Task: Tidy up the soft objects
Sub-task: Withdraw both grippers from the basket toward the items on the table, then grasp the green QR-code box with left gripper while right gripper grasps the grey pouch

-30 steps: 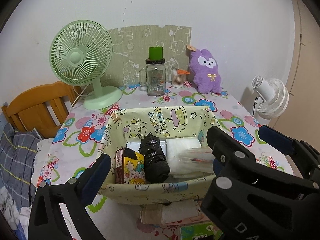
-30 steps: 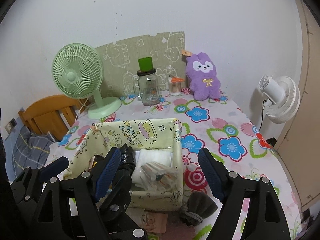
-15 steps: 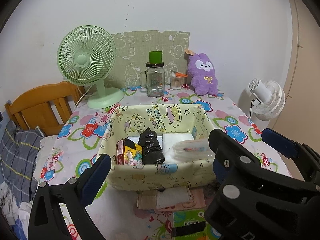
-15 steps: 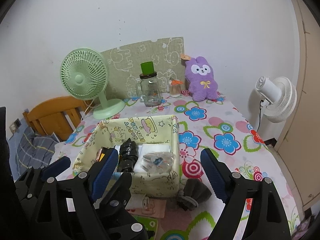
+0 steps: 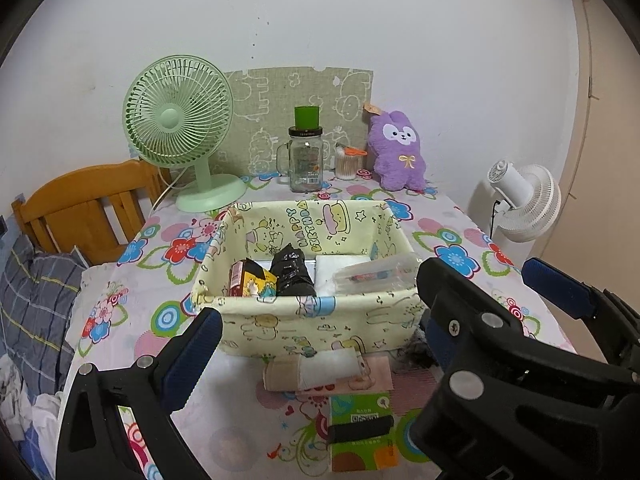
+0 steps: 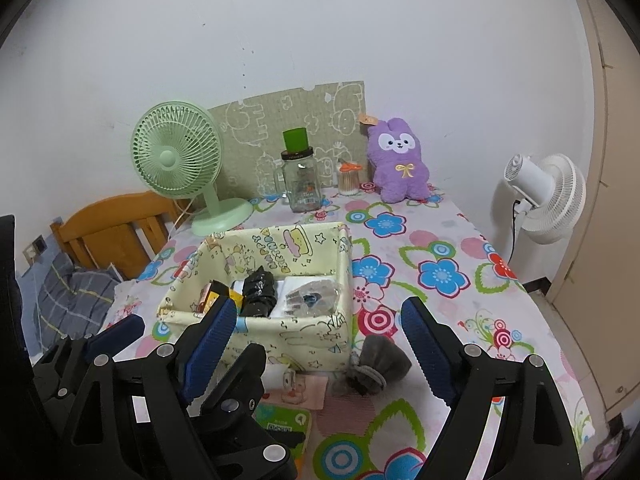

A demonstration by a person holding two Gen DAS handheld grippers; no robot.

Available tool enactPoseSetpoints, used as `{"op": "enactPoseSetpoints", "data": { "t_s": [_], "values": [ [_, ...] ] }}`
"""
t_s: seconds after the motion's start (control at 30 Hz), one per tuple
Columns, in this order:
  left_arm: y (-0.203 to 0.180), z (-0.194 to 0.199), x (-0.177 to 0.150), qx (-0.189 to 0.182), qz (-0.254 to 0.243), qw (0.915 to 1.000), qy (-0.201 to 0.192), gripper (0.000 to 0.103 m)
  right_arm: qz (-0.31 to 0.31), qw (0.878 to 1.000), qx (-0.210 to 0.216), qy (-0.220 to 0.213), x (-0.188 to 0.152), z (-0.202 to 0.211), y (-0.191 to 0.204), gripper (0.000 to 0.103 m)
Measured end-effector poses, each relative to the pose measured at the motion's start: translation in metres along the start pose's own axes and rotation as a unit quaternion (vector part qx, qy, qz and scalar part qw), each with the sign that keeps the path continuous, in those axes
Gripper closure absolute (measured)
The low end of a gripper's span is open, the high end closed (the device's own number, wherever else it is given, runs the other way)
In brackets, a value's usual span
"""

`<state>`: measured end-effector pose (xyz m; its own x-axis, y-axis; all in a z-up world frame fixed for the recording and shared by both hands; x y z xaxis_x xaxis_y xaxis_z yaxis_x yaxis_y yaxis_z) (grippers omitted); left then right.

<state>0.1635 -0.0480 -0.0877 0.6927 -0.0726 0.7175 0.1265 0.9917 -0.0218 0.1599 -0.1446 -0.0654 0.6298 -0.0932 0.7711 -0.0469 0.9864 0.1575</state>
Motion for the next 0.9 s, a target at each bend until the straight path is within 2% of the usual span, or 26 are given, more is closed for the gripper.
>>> {"op": "enactPoseSetpoints", "data": {
  "t_s": [0.4, 0.9],
  "values": [
    [-0.008, 0.000, -0.022, -0.003, 0.004, 1.0000, 0.005, 0.000, 0.002, 1.000, -0.001, 0.005, -0.023, 0.006, -0.006, 0.016],
    [-0.013, -0.017, -0.055, -0.004, 0.004, 0.9996, 0.027, 0.000, -0.004, 1.000, -0.004, 0.027, -0.058, -0.008, -0.016, 0.016]
  ]
}}
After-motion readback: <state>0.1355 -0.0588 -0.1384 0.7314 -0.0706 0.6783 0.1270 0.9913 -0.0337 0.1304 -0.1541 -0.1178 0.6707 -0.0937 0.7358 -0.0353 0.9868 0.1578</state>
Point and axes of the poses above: each gripper's, at about its wrist camera, not at the fingertips, and z roughly against the way its jaws point, y to its left, x to its top, the point moved 9 cm from there along -z, roughly the way its jaws point, and after that the axes turned 7 degrees about y, right-handed, at the moved point
